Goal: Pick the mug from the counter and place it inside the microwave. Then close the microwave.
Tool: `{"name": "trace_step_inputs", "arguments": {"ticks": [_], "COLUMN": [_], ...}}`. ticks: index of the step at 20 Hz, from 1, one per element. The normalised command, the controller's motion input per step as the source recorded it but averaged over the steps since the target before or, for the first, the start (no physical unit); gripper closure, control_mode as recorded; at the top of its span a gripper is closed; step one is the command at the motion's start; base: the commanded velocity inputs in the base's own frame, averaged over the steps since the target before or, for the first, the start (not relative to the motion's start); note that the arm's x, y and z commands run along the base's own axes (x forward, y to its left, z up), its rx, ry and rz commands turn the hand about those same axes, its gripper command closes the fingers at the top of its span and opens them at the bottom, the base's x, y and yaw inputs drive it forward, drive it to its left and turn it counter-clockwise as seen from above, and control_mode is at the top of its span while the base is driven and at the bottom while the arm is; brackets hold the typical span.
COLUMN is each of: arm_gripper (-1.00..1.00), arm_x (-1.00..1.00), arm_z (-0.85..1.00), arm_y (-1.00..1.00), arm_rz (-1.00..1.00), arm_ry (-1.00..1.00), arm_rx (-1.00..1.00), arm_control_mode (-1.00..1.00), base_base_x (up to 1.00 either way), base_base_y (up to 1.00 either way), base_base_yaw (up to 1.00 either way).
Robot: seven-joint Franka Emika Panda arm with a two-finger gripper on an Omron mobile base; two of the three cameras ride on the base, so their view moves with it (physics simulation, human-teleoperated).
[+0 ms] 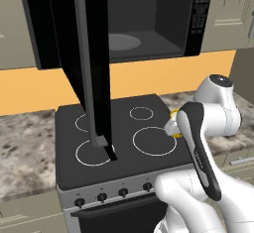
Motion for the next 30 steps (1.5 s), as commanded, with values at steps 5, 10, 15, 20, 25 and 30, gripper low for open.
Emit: {"name": "trace_step_inputs", "arguments": {"ticks": [5,10,15,20,25,30], "arm_gripper": [1.0,1.0,1.0,1.0,1.0,1.0], "arm_x": [0.0,0.0,0.0,-0.01,-0.36,-0.31], "arm_z": [0.0,0.0,0.0,0.0,0.07,0.48], "arm_y": [0.0,0.0,0.0,0.0,0.04,0.23], "arm_rz": [0.0,0.0,0.0,0.0,0.0,0.05], "arm_ry": [0.0,0.0,0.0,0.0,0.0,-0.01], "arm_rx": [0.0,0.0,0.0,0.0,0.0,-0.01], "arm_control_mode": [1.0,1.0,-1.0,-1.0,-1.0,-1.0], "base_base_x": [0.0,0.0,0.0,0.0,0.0,0.0], "base_base_y": [0.02,0.0,0.0,0.0,0.0,0.0], "base_base_yaw": [0.0,0.0,0.0,0.0,0.0,0.0]}}
